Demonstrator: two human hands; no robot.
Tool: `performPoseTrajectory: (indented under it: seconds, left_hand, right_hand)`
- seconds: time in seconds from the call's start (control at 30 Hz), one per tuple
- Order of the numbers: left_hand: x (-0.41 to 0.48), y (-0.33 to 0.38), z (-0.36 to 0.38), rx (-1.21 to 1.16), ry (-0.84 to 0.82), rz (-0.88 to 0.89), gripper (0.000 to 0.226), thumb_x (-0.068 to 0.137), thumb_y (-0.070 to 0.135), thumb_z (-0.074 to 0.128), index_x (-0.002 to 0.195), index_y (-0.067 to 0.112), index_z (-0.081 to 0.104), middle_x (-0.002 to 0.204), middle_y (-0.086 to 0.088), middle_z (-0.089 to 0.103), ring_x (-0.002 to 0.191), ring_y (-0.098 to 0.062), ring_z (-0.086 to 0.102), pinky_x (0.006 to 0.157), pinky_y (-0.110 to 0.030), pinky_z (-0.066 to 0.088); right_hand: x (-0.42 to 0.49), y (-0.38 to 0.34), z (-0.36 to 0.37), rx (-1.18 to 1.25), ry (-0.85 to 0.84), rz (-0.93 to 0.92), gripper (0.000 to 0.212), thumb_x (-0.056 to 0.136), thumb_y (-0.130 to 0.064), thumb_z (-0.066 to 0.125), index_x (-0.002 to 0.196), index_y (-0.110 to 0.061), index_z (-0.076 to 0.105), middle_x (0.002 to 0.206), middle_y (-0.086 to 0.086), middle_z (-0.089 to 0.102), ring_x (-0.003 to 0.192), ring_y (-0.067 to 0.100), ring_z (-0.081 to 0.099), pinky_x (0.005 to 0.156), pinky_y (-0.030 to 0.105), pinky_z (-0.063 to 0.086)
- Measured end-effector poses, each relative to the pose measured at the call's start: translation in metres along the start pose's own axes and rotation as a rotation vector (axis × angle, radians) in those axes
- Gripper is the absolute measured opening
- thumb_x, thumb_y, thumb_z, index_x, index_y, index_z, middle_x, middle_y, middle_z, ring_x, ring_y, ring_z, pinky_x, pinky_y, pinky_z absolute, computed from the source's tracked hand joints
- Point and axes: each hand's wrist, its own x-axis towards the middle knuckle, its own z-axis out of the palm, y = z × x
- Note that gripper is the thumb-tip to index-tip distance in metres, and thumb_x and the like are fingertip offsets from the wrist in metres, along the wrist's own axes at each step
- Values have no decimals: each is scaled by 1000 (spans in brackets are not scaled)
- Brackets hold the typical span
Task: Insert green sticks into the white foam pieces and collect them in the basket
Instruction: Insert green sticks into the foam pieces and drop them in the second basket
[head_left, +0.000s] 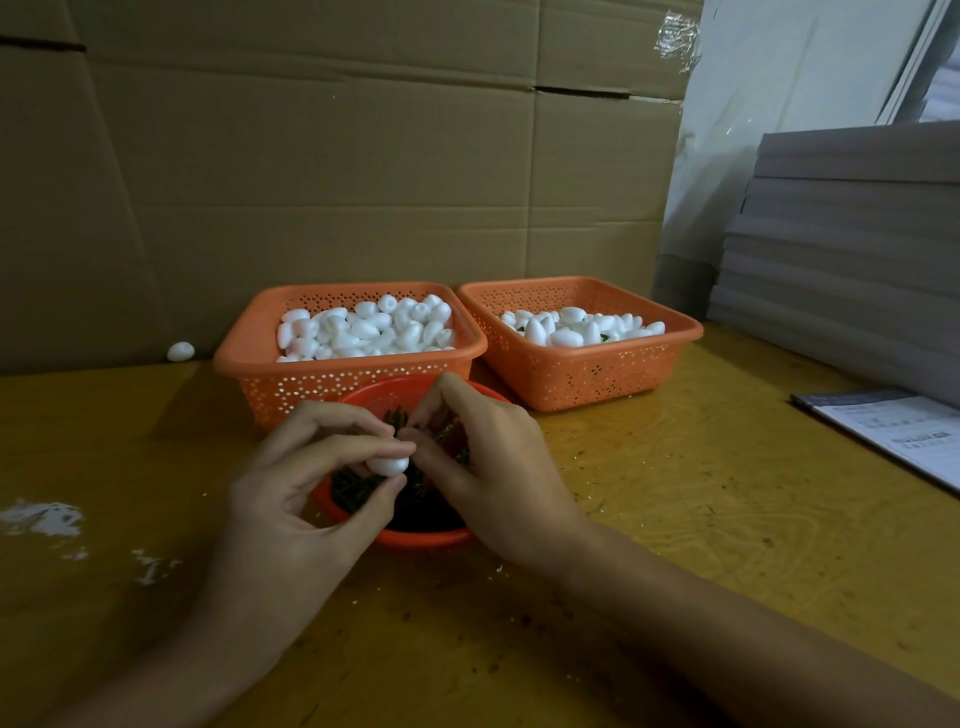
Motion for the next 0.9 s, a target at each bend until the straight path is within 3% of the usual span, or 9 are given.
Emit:
performPoseTrajectory:
  seconds: [0.13, 0.33, 0.5, 0.6, 0.7, 0.9]
  left_hand:
    - [1, 2, -1, -20, 1, -6, 26, 84, 27, 78, 109, 23, 76, 111, 8, 64, 109, -20, 66, 90, -17, 54]
    - [-1, -1, 1, -11, 38, -57, 32, 82, 21, 89, 109, 29, 75, 106, 5, 66, 100, -22, 68, 81, -26, 59]
    - [-1, 1, 0, -226, 102, -219, 27, 82, 40, 81, 107, 38, 68, 108, 2, 74, 99, -17, 75, 84, -22, 60]
    - [0, 0, 1, -288, 167, -269, 27, 86, 34, 84, 103, 38, 64, 107, 1, 73, 91, -20, 76, 80, -22, 61]
    - [2, -3, -1, -343, 217, -293, 23, 84, 26, 77, 101, 33, 62, 108, 2, 72, 98, -19, 75, 82, -26, 62]
    - [4, -7, -1, -398, 213, -301, 26, 85, 16, 75, 98, 35, 63, 110, 4, 74, 108, -13, 73, 89, -19, 58]
  right_hand:
    - [0, 0, 0, -4, -1, 0, 8, 101, -20, 67, 101, -13, 62, 89, -3, 70, 82, 14, 65, 70, 44, 49]
    - [0, 0, 1, -5, -2, 3, 9, 100, -23, 67, 100, -16, 61, 88, -6, 69, 81, 12, 64, 69, 44, 49]
    - [1, 0, 0, 47, 2, 24, 7, 96, -21, 71, 97, -18, 64, 87, -10, 69, 80, 10, 66, 70, 46, 52]
    - [4, 2, -4, 171, -27, 92, 9, 93, -17, 75, 94, -19, 67, 90, -9, 73, 79, 12, 71, 70, 44, 57]
    - [9, 4, -11, 374, -91, 155, 10, 94, -12, 76, 97, -15, 67, 93, 1, 77, 72, 16, 75, 56, 28, 55]
    - [13, 7, -17, 498, -194, 180, 14, 96, -13, 75, 109, -19, 71, 98, -2, 80, 75, 17, 76, 52, 24, 54]
